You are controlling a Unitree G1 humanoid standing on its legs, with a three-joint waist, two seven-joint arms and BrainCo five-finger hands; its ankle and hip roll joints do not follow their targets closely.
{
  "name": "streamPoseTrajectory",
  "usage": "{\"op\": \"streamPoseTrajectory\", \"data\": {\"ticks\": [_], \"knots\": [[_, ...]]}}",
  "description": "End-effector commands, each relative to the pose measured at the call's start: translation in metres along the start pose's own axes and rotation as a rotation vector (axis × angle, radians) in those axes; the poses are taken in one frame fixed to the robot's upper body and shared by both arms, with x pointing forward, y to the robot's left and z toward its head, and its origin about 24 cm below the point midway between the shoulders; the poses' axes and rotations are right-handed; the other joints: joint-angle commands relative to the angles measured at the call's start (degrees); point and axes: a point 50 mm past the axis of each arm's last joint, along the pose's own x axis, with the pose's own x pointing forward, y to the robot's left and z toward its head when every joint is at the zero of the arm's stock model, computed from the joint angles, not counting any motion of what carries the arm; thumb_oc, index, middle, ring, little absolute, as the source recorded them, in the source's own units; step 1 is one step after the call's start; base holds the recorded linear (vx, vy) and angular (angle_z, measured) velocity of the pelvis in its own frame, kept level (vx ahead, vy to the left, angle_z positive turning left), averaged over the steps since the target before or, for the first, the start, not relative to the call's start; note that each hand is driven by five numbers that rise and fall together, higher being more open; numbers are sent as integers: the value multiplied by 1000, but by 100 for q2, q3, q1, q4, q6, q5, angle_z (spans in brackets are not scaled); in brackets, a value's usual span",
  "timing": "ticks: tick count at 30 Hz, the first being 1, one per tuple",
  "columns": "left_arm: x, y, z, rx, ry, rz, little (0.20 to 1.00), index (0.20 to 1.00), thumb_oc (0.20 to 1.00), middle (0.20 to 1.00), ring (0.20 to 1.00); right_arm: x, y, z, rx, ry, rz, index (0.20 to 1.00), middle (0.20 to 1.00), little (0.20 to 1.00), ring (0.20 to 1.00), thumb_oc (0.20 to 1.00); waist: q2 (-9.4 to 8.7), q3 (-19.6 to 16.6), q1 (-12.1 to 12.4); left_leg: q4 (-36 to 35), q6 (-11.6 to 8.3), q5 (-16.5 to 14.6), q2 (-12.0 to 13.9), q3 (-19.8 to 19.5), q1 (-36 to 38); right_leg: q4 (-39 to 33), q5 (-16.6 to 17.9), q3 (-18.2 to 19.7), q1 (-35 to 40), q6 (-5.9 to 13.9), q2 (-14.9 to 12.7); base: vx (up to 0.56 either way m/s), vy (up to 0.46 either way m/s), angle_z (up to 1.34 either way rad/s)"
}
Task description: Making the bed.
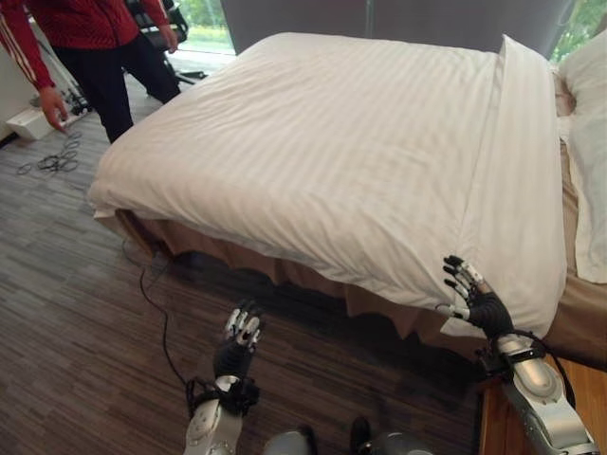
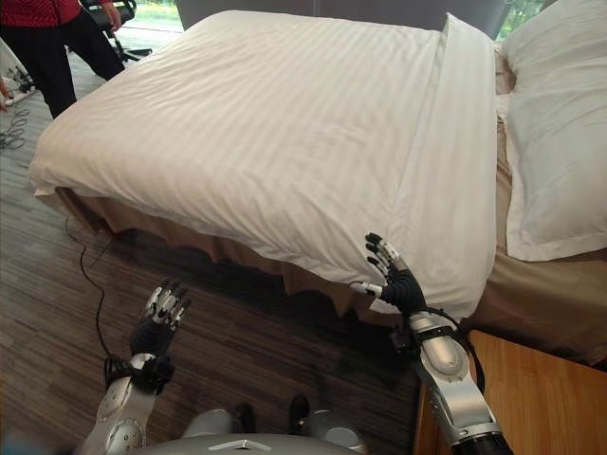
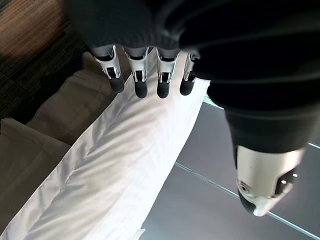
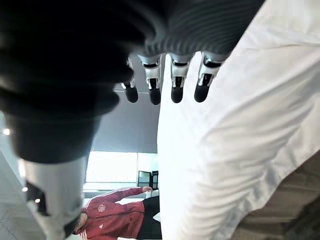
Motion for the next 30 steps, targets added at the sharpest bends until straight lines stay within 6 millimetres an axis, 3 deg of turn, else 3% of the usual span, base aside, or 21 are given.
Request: {"op": "streamPoseTrajectory", "data": {"ticks": [1,3,4,13,21,30], "knots": [[8,-9,20,48,-70,-105,1000,1000,1000,1000,1000,7,-6,18,10,-113,-30,1000,1000,1000,1000,1000,336,-370,-100,-1864,316,49,-358,-338,678,311,-901,388,343,523,-152,-66,227,85],[7,-10,20,59,-65,-119,1000,1000,1000,1000,1000,7,-6,17,9,-108,-28,1000,1000,1000,1000,1000,379,-402,-124,-2106,347,122,-420,-437,711,308,-855,314,320,539,-179,-69,200,75],[4,-13,19,59,-54,-140,1000,1000,1000,1000,1000,9,-4,17,-9,-100,-5,1000,1000,1000,1000,1000,399,-437,-68,-2279,470,163,-553,-605,733,298,-737,243,302,568,-252,-58,200,55],[-3,-14,12,-12,-30,-130,1000,1000,1000,1000,1000,14,15,9,8,-60,92,1000,1000,1000,1000,1000,368,-446,110,-2455,685,147,-756,-726,763,329,-569,228,264,726,-409,-42,159,16],[0,-16,17,33,-49,-143,1000,1000,1000,1000,1000,16,26,6,7,-42,146,1000,1000,1000,1000,1000,293,-477,180,-2455,722,123,-774,-701,803,235,-476,274,325,787,-402,-1,39,-5],[-4,-11,16,23,-50,-107,1000,1000,1000,1000,1000,11,27,-4,154,-9,116,1000,1000,1000,1000,1000,263,-585,163,-2455,718,79,-772,-622,871,14,-404,340,468,808,-360,11,3,-5]]}}
